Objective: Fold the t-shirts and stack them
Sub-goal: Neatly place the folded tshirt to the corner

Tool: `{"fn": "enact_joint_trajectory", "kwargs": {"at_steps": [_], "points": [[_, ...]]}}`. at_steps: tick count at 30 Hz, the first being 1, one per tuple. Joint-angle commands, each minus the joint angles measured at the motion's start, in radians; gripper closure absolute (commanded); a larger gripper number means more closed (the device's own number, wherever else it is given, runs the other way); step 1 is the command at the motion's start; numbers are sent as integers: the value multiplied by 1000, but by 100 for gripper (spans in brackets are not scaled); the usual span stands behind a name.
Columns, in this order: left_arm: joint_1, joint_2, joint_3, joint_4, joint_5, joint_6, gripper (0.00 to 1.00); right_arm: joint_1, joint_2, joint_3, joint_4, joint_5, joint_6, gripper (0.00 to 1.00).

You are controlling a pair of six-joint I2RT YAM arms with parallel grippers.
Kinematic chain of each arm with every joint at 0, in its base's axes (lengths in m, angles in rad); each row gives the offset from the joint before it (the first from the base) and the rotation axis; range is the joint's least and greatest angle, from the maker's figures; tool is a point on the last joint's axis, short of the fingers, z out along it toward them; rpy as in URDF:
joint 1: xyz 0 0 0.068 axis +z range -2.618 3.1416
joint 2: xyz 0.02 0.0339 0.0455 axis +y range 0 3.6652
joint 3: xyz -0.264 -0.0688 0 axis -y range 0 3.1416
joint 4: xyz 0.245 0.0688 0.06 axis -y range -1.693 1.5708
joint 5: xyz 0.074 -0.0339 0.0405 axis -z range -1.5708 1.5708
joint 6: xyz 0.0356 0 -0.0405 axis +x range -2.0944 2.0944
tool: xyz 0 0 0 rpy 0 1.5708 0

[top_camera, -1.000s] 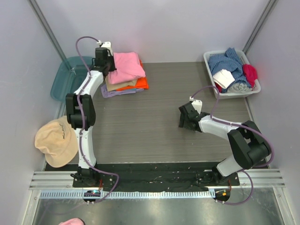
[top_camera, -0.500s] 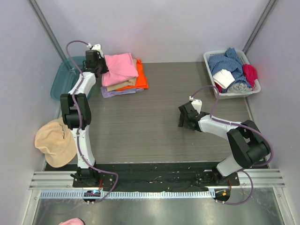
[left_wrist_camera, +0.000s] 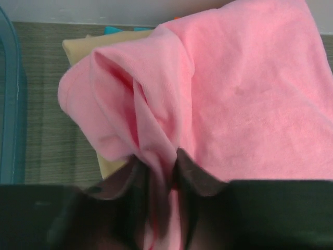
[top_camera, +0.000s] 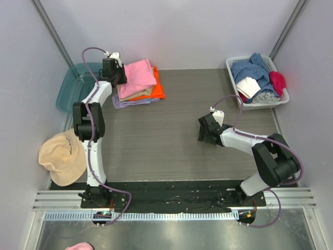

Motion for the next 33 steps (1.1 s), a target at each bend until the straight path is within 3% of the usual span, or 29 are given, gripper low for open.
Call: {"fn": "enact_joint_trajectory", "kwargs": {"at_steps": [1, 6, 9, 23, 27, 33], "points": [[-4, -19, 25, 36, -41, 28, 58, -2, 17, 9, 6, 9, 6, 24], [-4, -64, -4, 42, -74, 37, 13, -4, 14, 6, 9, 4, 3, 24], [-4, -107, -20, 45, -123, 48, 2, -4, 11, 5, 13, 1, 1, 24], [-32, -324, -61, -15, -97, 4, 0, -4, -15, 17, 51, -32, -45, 24], [-49, -371, -185, 61, -42, -47, 0, -2, 2, 115, 54, -78, -103, 24], [-63, -306, -302, 226, 15, -126, 0, 7, 19, 181, 45, -134, -139, 23]]}}
